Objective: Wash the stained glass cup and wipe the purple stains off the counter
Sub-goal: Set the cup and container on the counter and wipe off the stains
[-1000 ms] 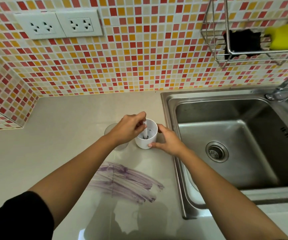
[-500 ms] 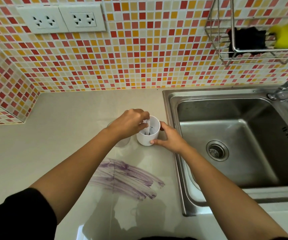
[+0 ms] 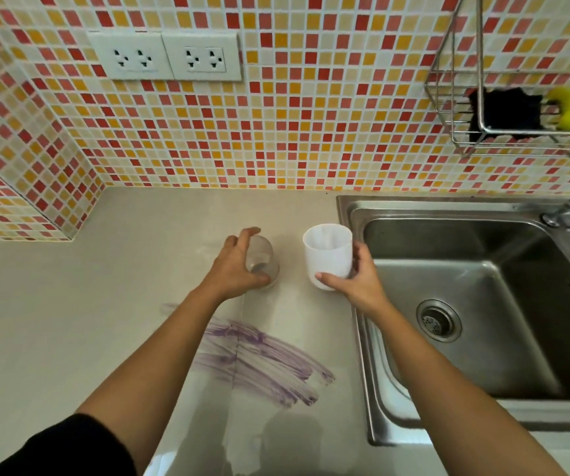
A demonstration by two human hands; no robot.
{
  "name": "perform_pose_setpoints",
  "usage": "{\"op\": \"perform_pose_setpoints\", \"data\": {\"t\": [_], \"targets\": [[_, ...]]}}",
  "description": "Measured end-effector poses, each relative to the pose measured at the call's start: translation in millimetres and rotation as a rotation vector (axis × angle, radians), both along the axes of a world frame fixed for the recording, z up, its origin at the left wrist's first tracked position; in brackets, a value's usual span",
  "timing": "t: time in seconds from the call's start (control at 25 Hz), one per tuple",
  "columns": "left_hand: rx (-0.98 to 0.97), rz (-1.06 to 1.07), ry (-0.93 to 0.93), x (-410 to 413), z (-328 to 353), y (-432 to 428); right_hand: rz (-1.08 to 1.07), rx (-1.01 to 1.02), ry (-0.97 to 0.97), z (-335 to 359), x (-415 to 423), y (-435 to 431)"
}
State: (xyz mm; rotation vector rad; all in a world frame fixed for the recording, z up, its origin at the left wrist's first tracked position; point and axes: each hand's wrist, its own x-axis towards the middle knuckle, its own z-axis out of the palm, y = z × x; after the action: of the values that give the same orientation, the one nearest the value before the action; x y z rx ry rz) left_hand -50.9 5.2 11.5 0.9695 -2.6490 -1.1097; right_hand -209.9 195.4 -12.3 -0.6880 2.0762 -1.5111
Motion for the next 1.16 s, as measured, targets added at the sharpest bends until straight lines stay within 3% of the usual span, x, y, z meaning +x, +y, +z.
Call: {"op": "perform_pose_setpoints", "data": {"t": [0.08, 0.16, 0.4, 0.8, 1.0, 1.16], "targets": [[0.087, 0.07, 0.121, -12, 3, 3, -0.058, 0.035, 0.093, 20, -17, 14], [0.092, 0.071, 0.096, -31, 3, 13, -0.043, 0.133, 0.264, 42, -28, 26], [0.184, -0.027, 0.085, -61, -10, 43, 0.207, 0.437, 0.655, 79, -26, 24], [0.407, 0.124, 0.271, -41, -32, 45, 0.418, 0.573, 0.763, 98, -13, -43], [0.366, 0.195, 0.261, -43, -38, 51, 0.623, 0.764, 0.602, 117, -29, -59], [0.313, 0.172, 0.261, -46, -39, 52, 0.538, 0.746, 0.652, 123, -33, -65]]}}
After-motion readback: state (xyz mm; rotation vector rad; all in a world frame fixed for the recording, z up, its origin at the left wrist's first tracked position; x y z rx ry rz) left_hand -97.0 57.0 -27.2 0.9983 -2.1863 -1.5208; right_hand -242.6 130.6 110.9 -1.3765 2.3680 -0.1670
